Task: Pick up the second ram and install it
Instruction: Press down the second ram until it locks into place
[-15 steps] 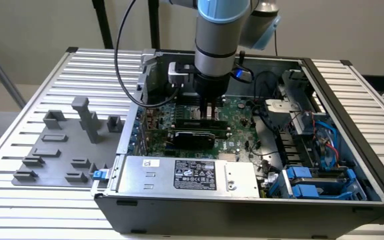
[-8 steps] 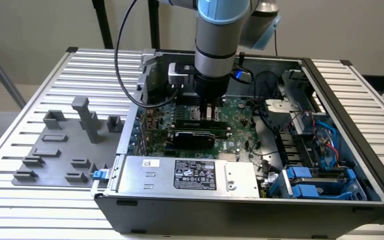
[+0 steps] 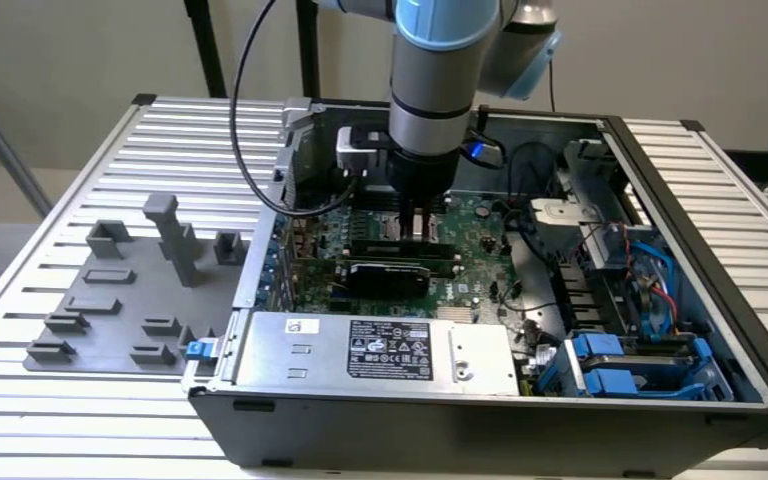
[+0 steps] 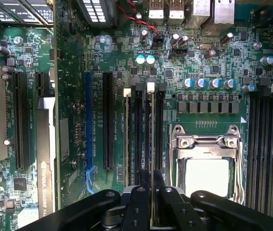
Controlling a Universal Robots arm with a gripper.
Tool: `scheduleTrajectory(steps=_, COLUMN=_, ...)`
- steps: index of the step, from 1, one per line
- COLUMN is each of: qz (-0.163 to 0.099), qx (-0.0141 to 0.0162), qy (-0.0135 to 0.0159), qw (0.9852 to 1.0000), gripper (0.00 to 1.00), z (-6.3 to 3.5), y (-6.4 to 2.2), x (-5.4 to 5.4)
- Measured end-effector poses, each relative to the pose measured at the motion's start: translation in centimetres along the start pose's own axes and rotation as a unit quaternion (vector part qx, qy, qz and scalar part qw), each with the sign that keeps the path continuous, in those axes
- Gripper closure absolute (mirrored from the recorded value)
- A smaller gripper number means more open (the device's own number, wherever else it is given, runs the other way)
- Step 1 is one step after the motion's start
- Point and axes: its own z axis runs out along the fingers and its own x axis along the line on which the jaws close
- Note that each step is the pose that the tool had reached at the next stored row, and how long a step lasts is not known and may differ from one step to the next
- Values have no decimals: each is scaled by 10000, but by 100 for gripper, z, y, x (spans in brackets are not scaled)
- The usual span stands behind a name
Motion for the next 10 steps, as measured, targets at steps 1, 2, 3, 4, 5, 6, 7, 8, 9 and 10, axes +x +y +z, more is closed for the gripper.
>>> scheduleTrajectory(steps=1, qz=1, qx=0, qy=0, qw=10000, gripper=100, z=2, y=0, x=-2)
scheduleTrajectory(steps=2, qz=2, qx=0, qy=0, qw=10000, gripper=100, z=4, y=0, x=-4)
scheduleTrajectory(steps=3, qz=2, qx=0, qy=0, qw=10000, gripper=100, z=5, y=0, x=-4)
scheduleTrajectory(steps=4, qz=4, qx=0, qy=1, qw=10000, gripper=100, z=11, y=0, x=-5)
scheduleTrajectory(steps=5, qz=4, qx=0, qy=0, qw=10000, gripper=100, z=16, y=0, x=-5)
scheduleTrajectory(steps=6, qz=4, qx=0, qy=1, qw=10000, gripper=100, z=17, y=0, x=-5)
scheduleTrajectory(steps=7, qz=4, qx=0, qy=1, qw=10000, gripper=100, z=19, y=0, x=-5)
scheduleTrajectory(steps=8, qz=4, qx=0, qy=1, qw=10000, gripper=100, z=21, y=0, x=-5)
scheduleTrajectory(steps=9, qz=4, qx=0, qy=0, qw=10000, gripper=100, z=23, y=0, x=-5)
scheduleTrajectory(steps=10, qz=4, qx=0, qy=0, qw=10000, gripper=100, z=26, y=0, x=-5)
